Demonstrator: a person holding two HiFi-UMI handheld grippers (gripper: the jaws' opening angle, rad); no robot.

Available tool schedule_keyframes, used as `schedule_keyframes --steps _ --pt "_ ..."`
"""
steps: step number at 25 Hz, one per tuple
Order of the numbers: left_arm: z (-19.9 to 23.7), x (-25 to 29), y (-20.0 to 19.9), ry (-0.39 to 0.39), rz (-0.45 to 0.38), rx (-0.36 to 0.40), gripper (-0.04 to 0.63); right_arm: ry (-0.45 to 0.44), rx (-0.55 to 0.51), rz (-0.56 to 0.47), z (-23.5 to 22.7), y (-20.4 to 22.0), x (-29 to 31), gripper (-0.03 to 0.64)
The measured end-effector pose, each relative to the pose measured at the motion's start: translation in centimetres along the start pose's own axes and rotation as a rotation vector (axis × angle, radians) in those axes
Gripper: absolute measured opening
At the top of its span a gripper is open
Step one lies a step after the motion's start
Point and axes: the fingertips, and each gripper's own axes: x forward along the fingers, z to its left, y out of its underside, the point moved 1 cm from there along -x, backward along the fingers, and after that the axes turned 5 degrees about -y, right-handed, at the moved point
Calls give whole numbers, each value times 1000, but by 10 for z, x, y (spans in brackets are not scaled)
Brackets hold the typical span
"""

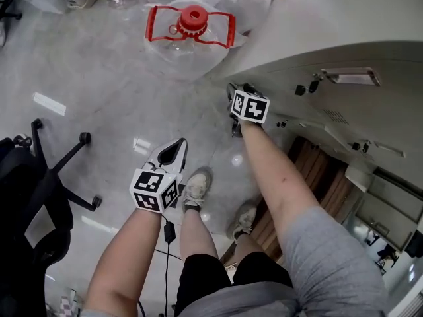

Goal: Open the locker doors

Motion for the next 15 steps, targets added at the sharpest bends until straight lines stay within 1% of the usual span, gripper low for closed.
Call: schedule_keyframes --steps 2,4,8,12,15 --pt "4 -2 4 -2 6 -2 5 15 18 -9 -3 -1 3 212" --pt "8 -3 9 -5 15 -4 5 8 18 -2 -5 1 7 212" --pt "9 -1 14 -8 27 -4 5 -11 -25 20 -4 2 10 210" --pt "-1 4 13 5 31 7 5 -41 -56 29 -1 7 9 210" --pt "-7 7 12 11 32 14 5 -68 -101 62 9 21 2 210"
